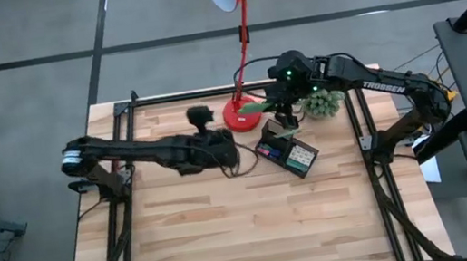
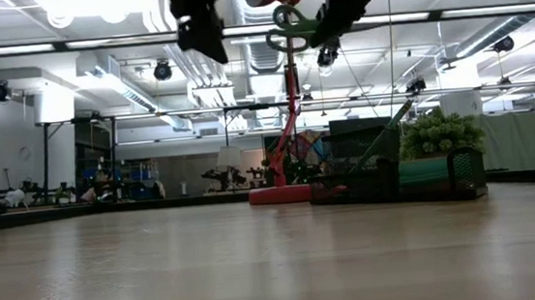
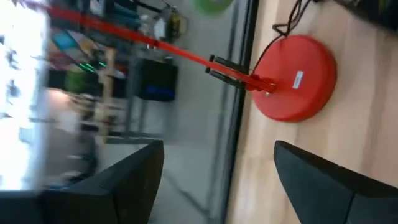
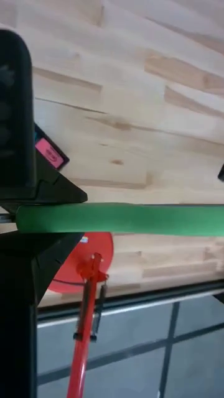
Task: Pick and place office supplies into organizer
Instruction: Put the scissors into the desk organizer
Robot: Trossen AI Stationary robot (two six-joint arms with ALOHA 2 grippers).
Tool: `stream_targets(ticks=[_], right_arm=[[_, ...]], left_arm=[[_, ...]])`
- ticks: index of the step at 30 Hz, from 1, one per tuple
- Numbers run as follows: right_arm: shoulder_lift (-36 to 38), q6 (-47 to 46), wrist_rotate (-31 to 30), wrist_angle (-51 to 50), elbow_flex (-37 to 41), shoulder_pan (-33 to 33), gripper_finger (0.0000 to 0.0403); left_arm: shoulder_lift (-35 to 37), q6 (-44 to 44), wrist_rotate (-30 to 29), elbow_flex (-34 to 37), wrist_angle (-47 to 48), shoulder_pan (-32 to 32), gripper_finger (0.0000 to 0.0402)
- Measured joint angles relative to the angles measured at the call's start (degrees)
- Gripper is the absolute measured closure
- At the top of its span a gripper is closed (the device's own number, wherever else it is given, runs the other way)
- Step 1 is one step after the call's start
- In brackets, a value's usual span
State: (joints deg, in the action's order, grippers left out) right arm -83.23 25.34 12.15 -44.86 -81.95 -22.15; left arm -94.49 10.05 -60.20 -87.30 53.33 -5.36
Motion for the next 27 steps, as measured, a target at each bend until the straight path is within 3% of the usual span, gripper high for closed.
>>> stream_targets(ticks=[5,12,14,20,27], right_arm=[[1.8,-0.3,0.4,0.5,0.0,0.4,0.0374],[3.5,-0.3,1.4,1.0,0.0,1.0,0.0374],[3.6,-0.4,1.4,1.3,0.0,1.3,0.0374],[3.8,-0.2,1.9,1.8,0.0,2.2,0.0374],[3.7,0.2,2.0,1.9,0.0,2.4,0.0374]], left_arm=[[7.8,-1.6,9.7,4.8,-5.2,0.6,0.0113],[21.8,-1.9,45.7,17.7,-29.4,6.5,0.0114],[24.2,-2.3,52.3,21.8,-36.4,8.5,0.0114],[26.4,-0.2,55.3,29.7,-51.2,12.8,0.0114],[21.6,2.5,58.4,29.7,-58.8,15.7,0.0114]])
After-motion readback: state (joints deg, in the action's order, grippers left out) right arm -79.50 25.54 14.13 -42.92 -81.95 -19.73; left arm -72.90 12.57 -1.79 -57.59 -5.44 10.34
